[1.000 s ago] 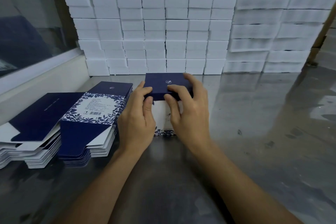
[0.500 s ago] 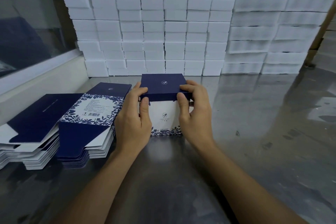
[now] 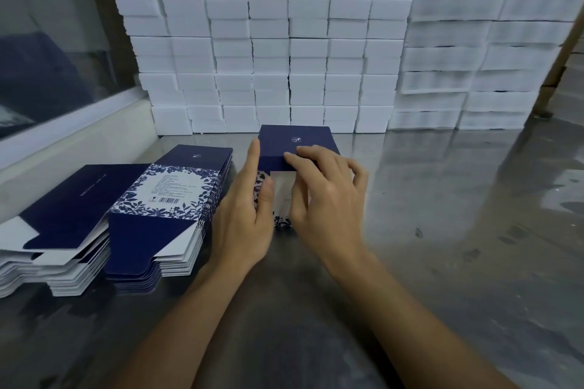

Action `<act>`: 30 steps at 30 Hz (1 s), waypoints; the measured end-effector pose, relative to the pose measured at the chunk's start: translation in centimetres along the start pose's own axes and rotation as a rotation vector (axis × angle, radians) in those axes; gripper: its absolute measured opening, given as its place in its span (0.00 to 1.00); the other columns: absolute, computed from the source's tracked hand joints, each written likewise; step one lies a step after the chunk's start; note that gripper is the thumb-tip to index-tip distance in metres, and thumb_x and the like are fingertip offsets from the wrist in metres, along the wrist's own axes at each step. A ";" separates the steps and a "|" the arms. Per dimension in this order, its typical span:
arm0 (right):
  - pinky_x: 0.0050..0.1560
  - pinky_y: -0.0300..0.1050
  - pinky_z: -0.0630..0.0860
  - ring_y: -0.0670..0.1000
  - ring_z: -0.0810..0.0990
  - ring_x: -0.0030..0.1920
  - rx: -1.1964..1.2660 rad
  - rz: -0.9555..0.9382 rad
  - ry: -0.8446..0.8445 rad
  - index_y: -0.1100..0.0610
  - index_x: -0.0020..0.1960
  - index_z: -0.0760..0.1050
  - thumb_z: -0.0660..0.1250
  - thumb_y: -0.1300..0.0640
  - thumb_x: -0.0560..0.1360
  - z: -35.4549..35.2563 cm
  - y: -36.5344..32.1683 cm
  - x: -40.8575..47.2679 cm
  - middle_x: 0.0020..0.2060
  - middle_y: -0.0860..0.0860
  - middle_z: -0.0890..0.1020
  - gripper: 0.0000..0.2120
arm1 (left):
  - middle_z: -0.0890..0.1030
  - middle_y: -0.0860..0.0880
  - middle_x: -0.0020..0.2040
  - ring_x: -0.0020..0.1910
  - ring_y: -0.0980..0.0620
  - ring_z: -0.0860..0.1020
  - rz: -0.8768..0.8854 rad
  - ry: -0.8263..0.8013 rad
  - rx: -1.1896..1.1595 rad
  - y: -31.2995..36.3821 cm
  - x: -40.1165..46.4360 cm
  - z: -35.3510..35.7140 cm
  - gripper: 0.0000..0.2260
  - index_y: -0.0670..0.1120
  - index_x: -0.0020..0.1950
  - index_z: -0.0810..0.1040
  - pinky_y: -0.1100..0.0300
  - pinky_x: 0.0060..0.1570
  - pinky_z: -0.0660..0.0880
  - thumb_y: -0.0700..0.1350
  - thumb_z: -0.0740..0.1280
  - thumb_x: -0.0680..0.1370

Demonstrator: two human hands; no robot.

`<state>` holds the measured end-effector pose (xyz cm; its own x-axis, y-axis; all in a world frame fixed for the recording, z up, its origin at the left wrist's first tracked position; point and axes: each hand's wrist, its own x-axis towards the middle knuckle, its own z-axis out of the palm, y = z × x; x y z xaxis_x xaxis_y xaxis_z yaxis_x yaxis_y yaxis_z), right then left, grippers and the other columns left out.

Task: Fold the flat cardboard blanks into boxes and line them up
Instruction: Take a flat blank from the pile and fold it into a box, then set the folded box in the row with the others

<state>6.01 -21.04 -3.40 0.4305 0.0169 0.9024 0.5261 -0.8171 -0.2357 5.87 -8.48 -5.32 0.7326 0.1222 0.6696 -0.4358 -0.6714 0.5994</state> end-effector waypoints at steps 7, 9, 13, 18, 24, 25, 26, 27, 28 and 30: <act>0.75 0.56 0.61 0.57 0.69 0.75 -0.043 0.049 -0.171 0.60 0.71 0.74 0.66 0.67 0.73 2.2 0.6 0.6 0.68 0.55 0.77 0.26 | 0.82 0.47 0.49 0.47 0.46 0.79 0.101 0.187 0.452 0.3 2.2 -3.2 0.12 0.45 0.57 0.78 0.44 0.62 0.64 0.48 0.60 0.79; 0.77 0.55 0.58 0.57 0.66 0.76 -0.062 0.061 -0.232 0.59 0.72 0.72 0.65 0.67 0.73 3.4 1.0 1.6 0.70 0.55 0.75 0.27 | 0.80 0.46 0.55 0.55 0.45 0.77 -0.133 0.084 0.593 -0.6 2.7 -4.3 0.13 0.47 0.58 0.78 0.39 0.68 0.57 0.52 0.61 0.79; 0.80 0.52 0.48 0.55 0.55 0.80 -0.093 0.070 -0.384 0.56 0.78 0.64 0.61 0.63 0.76 7.1 1.7 4.1 0.76 0.52 0.67 0.30 | 0.68 0.46 0.71 0.72 0.44 0.64 -0.587 -0.294 0.698 -2.8 3.0 -5.8 0.24 0.53 0.71 0.68 0.34 0.70 0.50 0.61 0.62 0.77; 0.80 0.53 0.43 0.55 0.47 0.81 -0.120 0.055 -0.493 0.56 0.81 0.55 0.60 0.61 0.78 12.4 2.2 7.1 0.80 0.52 0.58 0.33 | 0.72 0.48 0.66 0.67 0.46 0.68 -0.542 -0.234 0.740 -3.9 3.1 -5.8 0.21 0.54 0.68 0.70 0.40 0.65 0.59 0.61 0.62 0.77; 0.80 0.54 0.48 0.57 0.44 0.81 -0.062 0.092 -0.612 0.57 0.82 0.50 0.59 0.62 0.77 16.8 2.6 9.5 0.81 0.52 0.53 0.36 | 0.72 0.48 0.66 0.67 0.47 0.67 -0.511 -0.166 0.772 -4.4 2.8 -4.8 0.22 0.53 0.68 0.69 0.38 0.68 0.57 0.62 0.60 0.78; 0.80 0.54 0.50 0.56 0.44 0.81 -0.071 0.089 -0.622 0.57 0.82 0.49 0.60 0.62 0.77 17.1 2.8 9.7 0.81 0.51 0.53 0.36 | 0.71 0.48 0.67 0.68 0.47 0.66 -0.522 -0.173 0.764 -4.4 2.8 -4.7 0.22 0.53 0.68 0.69 0.35 0.70 0.53 0.62 0.59 0.78; 0.79 0.54 0.53 0.55 0.44 0.81 -0.087 0.088 -0.629 0.56 0.82 0.49 0.60 0.61 0.78 17.3 3.0 9.9 0.81 0.51 0.53 0.36 | 0.70 0.48 0.67 0.69 0.47 0.65 -0.535 -0.183 0.754 -4.4 2.8 -4.7 0.22 0.53 0.69 0.68 0.33 0.71 0.51 0.61 0.59 0.79; 0.78 0.54 0.56 0.54 0.44 0.81 -0.109 0.089 -0.636 0.55 0.82 0.48 0.61 0.60 0.78 17.4 3.1 10.0 0.81 0.50 0.52 0.36 | 0.70 0.49 0.68 0.70 0.47 0.65 -0.544 -0.191 0.745 -4.3 2.8 -4.7 0.22 0.53 0.69 0.68 0.32 0.71 0.49 0.61 0.59 0.79; 0.77 0.55 0.58 0.54 0.44 0.81 -0.130 0.092 -0.646 0.54 0.82 0.48 0.61 0.59 0.78 17.5 3.1 10.2 0.81 0.49 0.52 0.37 | 0.70 0.49 0.68 0.70 0.48 0.65 -0.547 -0.193 0.739 -4.3 2.8 -4.8 0.22 0.53 0.70 0.67 0.32 0.71 0.49 0.61 0.59 0.79; 0.75 0.57 0.59 0.53 0.43 0.81 -0.148 0.100 -0.679 0.53 0.82 0.47 0.61 0.59 0.78 17.8 3.0 10.6 0.81 0.49 0.51 0.37 | 0.70 0.49 0.68 0.70 0.48 0.65 -0.549 -0.187 0.740 -4.2 2.8 -4.7 0.21 0.53 0.70 0.68 0.31 0.71 0.49 0.60 0.59 0.79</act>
<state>25.15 -13.06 -0.96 0.8597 0.2548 0.4427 0.3758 -0.9025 -0.2104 7.35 -1.86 -3.90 0.8372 0.4836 0.2556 0.3922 -0.8564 0.3358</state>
